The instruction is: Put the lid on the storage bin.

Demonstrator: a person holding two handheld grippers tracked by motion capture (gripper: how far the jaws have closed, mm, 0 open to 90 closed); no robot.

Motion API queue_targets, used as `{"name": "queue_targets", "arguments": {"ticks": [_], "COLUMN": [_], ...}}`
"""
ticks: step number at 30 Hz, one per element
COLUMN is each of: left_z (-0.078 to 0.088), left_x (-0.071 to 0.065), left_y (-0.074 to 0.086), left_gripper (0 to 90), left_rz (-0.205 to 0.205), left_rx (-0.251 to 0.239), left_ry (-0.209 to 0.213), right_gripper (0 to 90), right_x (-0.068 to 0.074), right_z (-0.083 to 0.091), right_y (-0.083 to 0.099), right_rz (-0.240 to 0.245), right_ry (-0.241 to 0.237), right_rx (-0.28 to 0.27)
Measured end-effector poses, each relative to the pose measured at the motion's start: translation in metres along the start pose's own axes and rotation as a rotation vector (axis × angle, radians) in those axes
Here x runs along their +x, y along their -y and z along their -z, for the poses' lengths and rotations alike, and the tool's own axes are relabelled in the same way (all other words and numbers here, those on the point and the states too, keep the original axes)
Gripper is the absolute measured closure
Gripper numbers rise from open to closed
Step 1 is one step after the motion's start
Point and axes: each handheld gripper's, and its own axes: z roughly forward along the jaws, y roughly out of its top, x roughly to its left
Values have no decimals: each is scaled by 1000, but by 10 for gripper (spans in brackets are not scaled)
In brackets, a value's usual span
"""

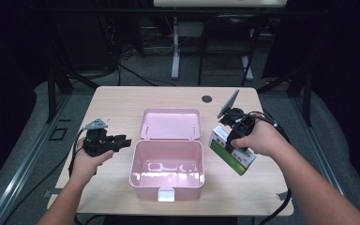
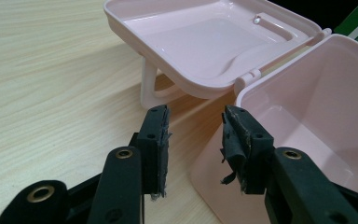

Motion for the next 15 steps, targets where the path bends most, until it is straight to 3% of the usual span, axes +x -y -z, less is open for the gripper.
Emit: {"name": "queue_targets", "arguments": {"ticks": [15], "left_z": [1], "left_x": [1], "left_y": [0], "left_gripper": [596], "left_rz": [9], "left_rx": [-6], "left_ry": [1], "right_gripper": [615], "right_x": [20], "right_z": [19], "right_y": [-7], "right_rz": [50], "right_ry": [3], "right_rx": [-15]}}
